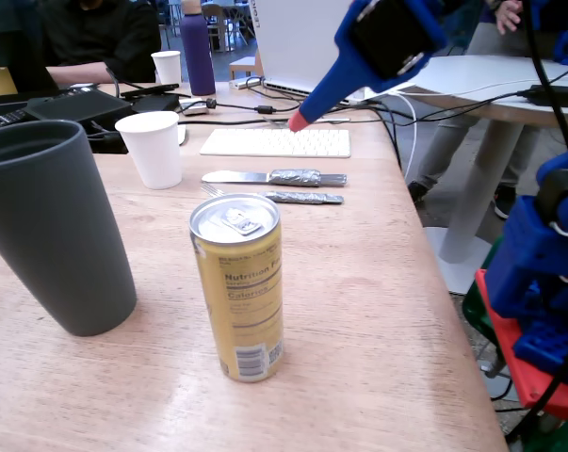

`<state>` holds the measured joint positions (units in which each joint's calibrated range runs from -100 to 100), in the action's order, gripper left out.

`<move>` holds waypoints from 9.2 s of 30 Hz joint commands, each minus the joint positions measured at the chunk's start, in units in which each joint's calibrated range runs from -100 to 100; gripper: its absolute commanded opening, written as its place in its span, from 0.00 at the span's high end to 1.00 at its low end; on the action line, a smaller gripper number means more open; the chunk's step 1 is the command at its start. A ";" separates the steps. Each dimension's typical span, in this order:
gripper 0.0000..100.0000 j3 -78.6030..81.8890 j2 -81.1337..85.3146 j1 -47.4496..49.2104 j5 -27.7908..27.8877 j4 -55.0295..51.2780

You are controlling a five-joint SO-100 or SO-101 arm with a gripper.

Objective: Grab the fork and place it in gray glass

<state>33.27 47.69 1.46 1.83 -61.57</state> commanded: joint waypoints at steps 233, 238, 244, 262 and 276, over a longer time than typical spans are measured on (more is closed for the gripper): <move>0.85 -49.27 -67.58 19.53 4.64 62.07; 0.82 -49.37 -67.58 19.53 4.69 62.07; 0.83 -49.37 -66.21 19.53 4.69 62.07; 0.82 -8.31 -15.27 19.53 4.69 62.07; 0.83 40.77 29.24 4.80 -0.15 61.82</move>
<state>68.17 70.08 6.81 2.03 0.54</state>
